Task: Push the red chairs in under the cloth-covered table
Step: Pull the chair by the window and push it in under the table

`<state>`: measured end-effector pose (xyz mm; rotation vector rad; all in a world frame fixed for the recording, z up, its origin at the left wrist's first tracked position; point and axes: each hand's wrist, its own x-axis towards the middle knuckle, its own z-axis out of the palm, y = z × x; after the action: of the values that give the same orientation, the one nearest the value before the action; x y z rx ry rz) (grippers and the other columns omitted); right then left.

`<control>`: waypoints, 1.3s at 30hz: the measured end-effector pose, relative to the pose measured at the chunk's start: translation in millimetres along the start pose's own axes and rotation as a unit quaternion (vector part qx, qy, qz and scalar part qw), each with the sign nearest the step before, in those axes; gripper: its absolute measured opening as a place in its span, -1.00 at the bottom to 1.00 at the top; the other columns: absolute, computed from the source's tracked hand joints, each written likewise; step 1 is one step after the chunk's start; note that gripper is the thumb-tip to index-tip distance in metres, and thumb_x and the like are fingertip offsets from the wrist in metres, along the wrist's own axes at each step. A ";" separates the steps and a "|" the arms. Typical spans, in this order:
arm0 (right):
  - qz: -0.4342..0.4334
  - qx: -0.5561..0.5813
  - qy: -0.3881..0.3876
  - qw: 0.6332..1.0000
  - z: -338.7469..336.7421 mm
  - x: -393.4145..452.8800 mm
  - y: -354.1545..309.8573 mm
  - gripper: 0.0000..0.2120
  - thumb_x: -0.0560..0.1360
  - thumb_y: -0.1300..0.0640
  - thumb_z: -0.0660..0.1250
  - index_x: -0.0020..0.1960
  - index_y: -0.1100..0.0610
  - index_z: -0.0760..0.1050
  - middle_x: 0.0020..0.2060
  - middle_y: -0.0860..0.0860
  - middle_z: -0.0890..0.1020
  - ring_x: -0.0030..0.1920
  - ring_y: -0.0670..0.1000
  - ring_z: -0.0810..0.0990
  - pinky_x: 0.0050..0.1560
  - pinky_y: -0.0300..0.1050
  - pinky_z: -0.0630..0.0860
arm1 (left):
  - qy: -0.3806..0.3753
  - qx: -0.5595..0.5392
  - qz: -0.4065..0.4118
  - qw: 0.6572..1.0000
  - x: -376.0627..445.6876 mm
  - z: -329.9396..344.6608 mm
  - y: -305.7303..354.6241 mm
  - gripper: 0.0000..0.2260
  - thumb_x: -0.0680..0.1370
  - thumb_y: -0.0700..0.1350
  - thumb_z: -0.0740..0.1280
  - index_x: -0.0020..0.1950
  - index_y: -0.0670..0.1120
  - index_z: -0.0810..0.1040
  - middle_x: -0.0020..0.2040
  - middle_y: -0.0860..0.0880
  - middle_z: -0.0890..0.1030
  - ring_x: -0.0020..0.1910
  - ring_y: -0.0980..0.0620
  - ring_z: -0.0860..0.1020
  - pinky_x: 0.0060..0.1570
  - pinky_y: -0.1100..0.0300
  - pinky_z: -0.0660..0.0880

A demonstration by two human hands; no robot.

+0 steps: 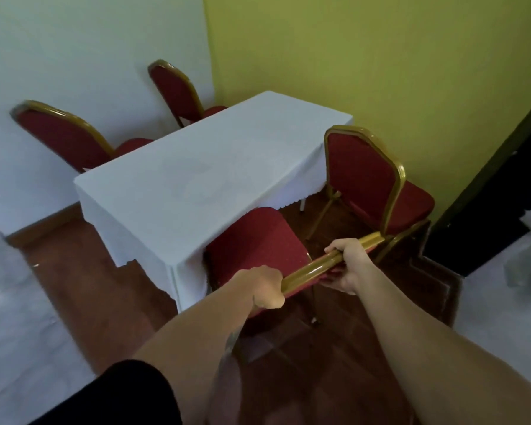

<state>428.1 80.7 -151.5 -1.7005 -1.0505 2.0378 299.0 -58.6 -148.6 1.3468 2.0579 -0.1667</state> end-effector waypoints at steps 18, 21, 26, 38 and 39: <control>-0.011 -0.056 -0.069 0.996 -16.9 55.9 -60.2 -0.83 0.29 0.21 0.38 -0.19 0.18 0.41 -0.12 0.18 0.55 -0.06 0.22 0.63 -0.06 0.20 0.60 | 0.029 -0.128 -0.110 0.985 47.1 -15.8 44.8 -0.47 0.45 -0.10 0.32 0.44 0.01 0.45 0.06 -0.06 0.59 0.02 -0.10 0.60 0.12 -0.06 0.58; -0.020 -0.046 -0.081 0.995 -8.5 70.2 -67.0 -0.82 0.30 0.20 0.39 -0.21 0.16 0.38 -0.13 0.17 0.56 -0.07 0.21 0.63 -0.02 0.20 0.61 | 0.027 -0.143 -0.111 0.983 58.0 -23.6 38.5 -0.41 0.44 -0.09 0.34 0.50 0.03 0.41 0.10 -0.06 0.59 0.04 -0.11 0.60 0.13 -0.07 0.59; -0.019 -0.040 -0.082 0.996 4.6 91.0 -81.8 -0.79 0.30 0.20 0.39 -0.15 0.18 0.39 -0.05 0.20 0.56 0.01 0.24 0.63 0.00 0.24 0.60 | 0.029 -0.119 -0.098 0.988 77.7 -39.7 22.9 -0.45 0.40 -0.07 0.37 0.41 -0.01 0.48 0.08 -0.06 0.59 0.01 -0.09 0.59 0.05 -0.04 0.61; 0.035 -0.166 -0.235 0.957 -45.0 113.5 -131.1 -0.35 0.42 -0.15 0.47 0.37 0.20 0.47 0.32 0.30 0.48 0.32 0.34 0.47 0.20 0.34 0.52 | -0.102 -0.156 -0.021 0.982 120.2 -118.7 18.7 -0.28 0.53 0.06 0.44 0.59 -0.12 0.23 0.53 -0.17 0.36 0.39 -0.22 0.45 0.23 -0.12 0.54; 0.020 -0.161 -0.226 0.961 -56.2 116.2 -140.7 -0.33 0.41 -0.14 0.47 0.40 0.18 0.43 0.33 0.30 0.47 0.31 0.33 0.48 0.22 0.34 0.51 | -0.069 -0.160 0.002 0.985 126.5 -131.7 19.5 -0.29 0.54 0.06 0.42 0.61 -0.09 0.22 0.55 -0.13 0.35 0.42 -0.18 0.43 0.24 -0.07 0.52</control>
<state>418.2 271.1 -142.2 -1.4215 -1.5745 2.4608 224.1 106.0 -116.7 1.1097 1.8723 0.0711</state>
